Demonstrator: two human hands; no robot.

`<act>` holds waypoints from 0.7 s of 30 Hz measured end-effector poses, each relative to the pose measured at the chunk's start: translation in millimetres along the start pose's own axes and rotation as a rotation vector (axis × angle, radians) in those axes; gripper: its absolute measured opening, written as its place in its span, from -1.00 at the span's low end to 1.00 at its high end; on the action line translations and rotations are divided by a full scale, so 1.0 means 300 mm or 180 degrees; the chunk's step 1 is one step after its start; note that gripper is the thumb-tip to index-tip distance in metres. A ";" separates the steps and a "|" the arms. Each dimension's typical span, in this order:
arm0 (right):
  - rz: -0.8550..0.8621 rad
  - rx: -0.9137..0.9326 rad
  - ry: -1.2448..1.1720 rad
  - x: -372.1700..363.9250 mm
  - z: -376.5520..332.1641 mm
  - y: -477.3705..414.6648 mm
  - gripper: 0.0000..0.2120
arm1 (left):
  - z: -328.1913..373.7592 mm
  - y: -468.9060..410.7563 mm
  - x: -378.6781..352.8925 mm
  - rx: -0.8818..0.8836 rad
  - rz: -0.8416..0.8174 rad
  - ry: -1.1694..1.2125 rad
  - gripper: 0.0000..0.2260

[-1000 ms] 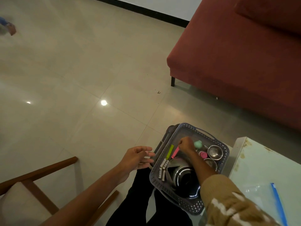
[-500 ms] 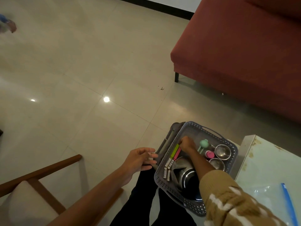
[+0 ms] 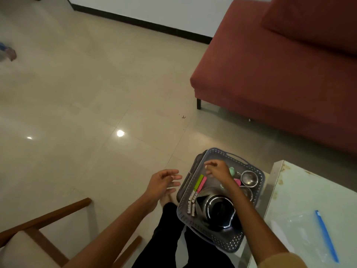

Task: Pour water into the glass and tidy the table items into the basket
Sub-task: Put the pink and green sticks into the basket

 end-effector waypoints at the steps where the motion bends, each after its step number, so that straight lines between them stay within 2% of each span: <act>1: 0.0022 0.0091 -0.0145 0.010 -0.029 0.042 -0.84 | 0.004 0.012 -0.007 -0.0036 -0.0001 -0.0013 -0.80; 9: -0.0012 0.0556 -0.0727 0.030 -0.186 0.378 -0.84 | -0.022 0.128 -0.088 -0.0196 -0.0151 -0.0172 -0.82; 18: 0.0003 0.0671 -0.0426 0.000 -0.110 0.662 -0.79 | -0.183 0.269 -0.108 -0.0400 -0.0344 -0.0188 -0.85; 21: -0.0043 0.0696 -0.0148 -0.050 -0.049 0.782 -0.85 | -0.289 0.326 -0.128 -0.0359 -0.0397 -0.0120 -0.86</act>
Point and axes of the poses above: each hand's wrist, its own y-axis away from the middle knuckle, its own x-axis out of the back of the hand, z = x × y, the point moved 8 cm from there along -y, towards the middle knuckle, and after that the axes turned 7 degrees about x, right-handed, at the moved point
